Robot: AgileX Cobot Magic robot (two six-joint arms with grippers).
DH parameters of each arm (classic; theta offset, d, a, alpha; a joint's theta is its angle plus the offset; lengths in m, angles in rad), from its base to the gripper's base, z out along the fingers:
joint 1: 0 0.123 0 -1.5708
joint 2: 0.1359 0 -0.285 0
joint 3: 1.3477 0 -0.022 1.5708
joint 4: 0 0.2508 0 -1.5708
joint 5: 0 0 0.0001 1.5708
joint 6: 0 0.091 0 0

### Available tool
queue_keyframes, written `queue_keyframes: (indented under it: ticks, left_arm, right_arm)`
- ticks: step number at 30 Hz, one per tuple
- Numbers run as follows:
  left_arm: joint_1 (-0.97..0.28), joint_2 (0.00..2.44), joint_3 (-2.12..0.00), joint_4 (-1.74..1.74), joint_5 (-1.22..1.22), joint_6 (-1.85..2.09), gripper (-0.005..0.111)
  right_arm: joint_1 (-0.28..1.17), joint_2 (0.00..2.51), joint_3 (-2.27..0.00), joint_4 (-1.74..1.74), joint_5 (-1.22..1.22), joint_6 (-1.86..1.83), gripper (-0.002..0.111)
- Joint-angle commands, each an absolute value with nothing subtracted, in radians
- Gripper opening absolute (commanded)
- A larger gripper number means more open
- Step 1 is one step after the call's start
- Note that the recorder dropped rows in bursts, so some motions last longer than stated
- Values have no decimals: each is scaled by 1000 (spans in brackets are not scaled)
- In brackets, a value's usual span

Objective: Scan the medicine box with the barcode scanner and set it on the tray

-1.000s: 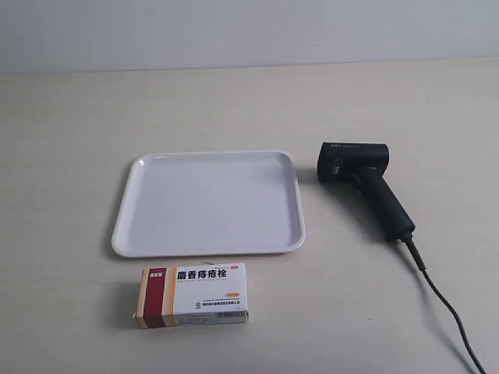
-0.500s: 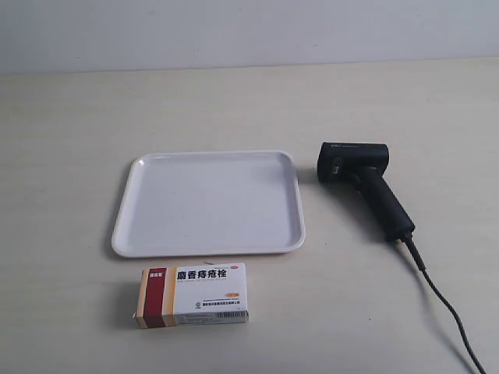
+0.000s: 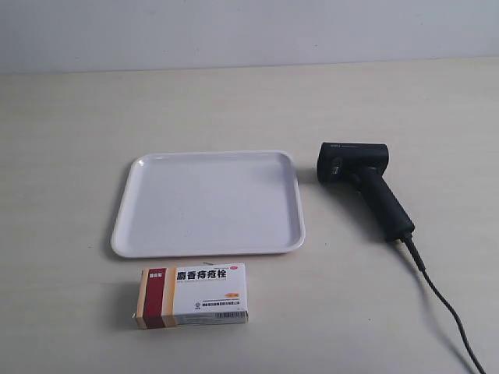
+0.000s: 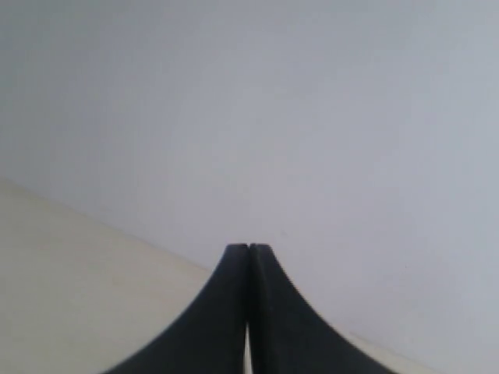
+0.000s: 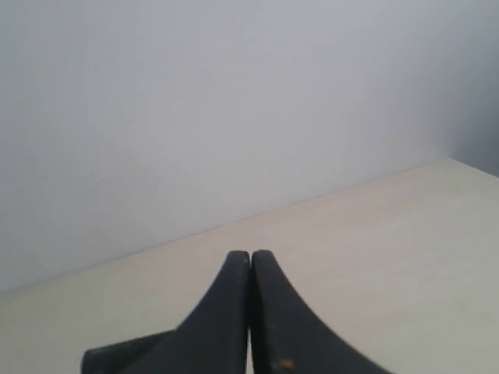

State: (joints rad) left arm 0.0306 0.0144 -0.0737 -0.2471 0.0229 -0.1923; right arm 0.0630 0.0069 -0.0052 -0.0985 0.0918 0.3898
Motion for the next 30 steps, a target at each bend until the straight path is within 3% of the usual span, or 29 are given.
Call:
queue_keyframes:
  ticks: [1,9,15,22,30]
  left_arm:
    - [33,124,-181,-243,40,-178,0]
    - [-26,588,-274,-243,40,-93,0]
    - [-317,969,-371,-243,35,74,0]
    - [-679,1287,-527,-243,143,440,0]
    - [-877,1421,-570,-247,108,465,2]
  right_arm:
    - [58,0,0,-78,21,532,0]
    - [58,0,0,-81,-164,501,0]
    - [58,27,0,-89,-106,499,0]
    - [58,256,-68,-159,-31,497,0]
    - [58,490,-70,-165,-117,497,0]
